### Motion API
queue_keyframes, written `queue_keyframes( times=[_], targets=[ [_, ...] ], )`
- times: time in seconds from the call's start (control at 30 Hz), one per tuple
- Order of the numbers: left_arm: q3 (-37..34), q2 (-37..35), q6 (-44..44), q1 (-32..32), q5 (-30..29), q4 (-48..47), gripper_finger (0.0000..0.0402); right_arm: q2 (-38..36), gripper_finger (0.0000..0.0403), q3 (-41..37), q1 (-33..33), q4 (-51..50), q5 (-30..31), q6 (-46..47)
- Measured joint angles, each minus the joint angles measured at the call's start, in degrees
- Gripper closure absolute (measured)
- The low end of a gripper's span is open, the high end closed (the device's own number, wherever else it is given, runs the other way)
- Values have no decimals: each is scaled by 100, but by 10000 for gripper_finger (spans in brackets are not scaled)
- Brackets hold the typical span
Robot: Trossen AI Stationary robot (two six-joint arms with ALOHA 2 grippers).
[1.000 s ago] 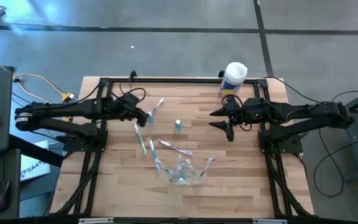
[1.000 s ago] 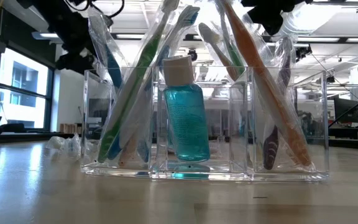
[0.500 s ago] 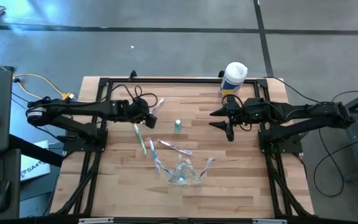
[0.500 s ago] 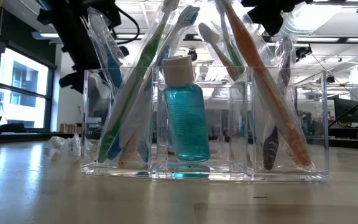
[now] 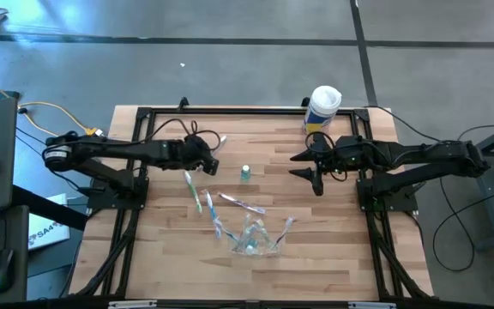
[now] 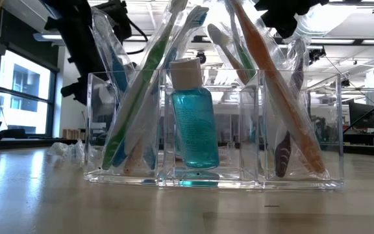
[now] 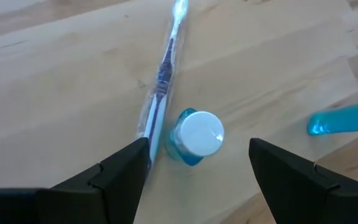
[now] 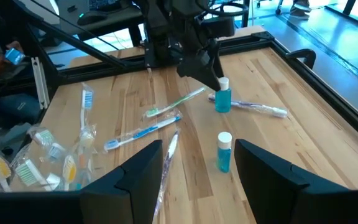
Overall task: Pick & Place toothbrushing station
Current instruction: Put the mouthwash into the transparent organizer
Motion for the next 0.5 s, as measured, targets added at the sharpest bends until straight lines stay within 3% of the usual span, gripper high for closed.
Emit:
queue_keyframes(
  times=[0.5],
  targets=[
    [0, 183, 94, 0, -355, 343, 129, 0, 210, -2, 0, -98, -3, -4]
  ],
)
